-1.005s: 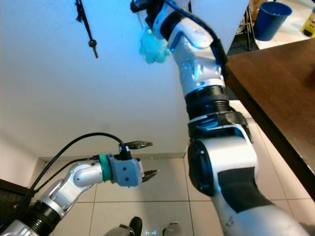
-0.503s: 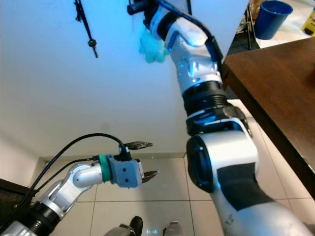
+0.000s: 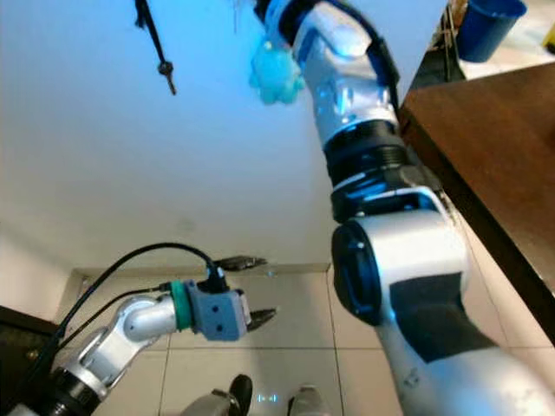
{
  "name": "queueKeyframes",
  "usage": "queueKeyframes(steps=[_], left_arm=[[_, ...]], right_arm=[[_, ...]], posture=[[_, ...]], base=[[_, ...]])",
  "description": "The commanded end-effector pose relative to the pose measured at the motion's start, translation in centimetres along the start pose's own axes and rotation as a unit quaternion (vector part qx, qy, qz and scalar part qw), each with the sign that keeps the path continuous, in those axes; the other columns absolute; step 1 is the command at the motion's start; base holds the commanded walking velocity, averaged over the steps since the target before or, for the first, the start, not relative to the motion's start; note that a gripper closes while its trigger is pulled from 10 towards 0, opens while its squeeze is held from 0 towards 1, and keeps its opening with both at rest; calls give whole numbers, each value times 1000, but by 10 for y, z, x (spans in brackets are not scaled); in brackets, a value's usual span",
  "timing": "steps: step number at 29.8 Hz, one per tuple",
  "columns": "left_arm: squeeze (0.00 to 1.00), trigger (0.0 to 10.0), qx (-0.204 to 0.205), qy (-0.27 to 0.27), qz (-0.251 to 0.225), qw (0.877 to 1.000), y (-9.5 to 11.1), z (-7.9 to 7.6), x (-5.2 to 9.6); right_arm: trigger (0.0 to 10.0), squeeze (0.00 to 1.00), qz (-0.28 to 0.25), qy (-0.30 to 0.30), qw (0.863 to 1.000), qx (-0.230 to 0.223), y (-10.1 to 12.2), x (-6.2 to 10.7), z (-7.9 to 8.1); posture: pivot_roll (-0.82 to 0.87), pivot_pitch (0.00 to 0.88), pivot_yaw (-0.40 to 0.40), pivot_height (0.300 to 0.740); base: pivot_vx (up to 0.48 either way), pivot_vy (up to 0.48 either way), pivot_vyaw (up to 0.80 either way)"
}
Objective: Hang keys on a hook
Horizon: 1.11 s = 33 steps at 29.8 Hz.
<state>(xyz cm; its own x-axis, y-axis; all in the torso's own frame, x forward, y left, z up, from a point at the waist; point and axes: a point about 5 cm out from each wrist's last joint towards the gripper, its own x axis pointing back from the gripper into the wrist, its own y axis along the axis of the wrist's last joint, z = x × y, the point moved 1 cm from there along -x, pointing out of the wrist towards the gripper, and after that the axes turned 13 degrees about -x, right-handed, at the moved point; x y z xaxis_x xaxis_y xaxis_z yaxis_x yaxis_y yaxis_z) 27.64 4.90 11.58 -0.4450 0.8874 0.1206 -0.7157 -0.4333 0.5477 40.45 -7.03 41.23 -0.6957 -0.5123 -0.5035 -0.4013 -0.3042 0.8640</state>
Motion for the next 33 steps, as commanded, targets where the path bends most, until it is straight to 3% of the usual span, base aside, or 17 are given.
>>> queueKeyframes(steps=[1, 9, 15, 33], left_arm=[[1000, 10000, 7, -15, 5, 1000, 0, -9, 3], [1000, 10000, 9, -13, 9, 1000, 0, -9, 3], [1000, 10000, 9, -10, 12, 1000, 0, -8, 3], [1000, 10000, 5, -10, 11, 1000, 0, -3, -2]], right_arm=[[0, 0, -8, -4, 1000, 9, 6, -2, 0], [0, 0, 1, -45, 999, 12, 5, 2, -15], [0, 0, 17, -70, 997, -9, -7, 8, -22], [0, 0, 49, -29, 995, -80, -36, 13, -8]], posture=[[-13, 232, 91, 740], [-8, 234, 88, 740], [-11, 232, 85, 740], [-31, 213, 96, 740]], base=[[0, 0, 0], [0, 0, 0], [0, 0, 0], [0, 0, 0]])
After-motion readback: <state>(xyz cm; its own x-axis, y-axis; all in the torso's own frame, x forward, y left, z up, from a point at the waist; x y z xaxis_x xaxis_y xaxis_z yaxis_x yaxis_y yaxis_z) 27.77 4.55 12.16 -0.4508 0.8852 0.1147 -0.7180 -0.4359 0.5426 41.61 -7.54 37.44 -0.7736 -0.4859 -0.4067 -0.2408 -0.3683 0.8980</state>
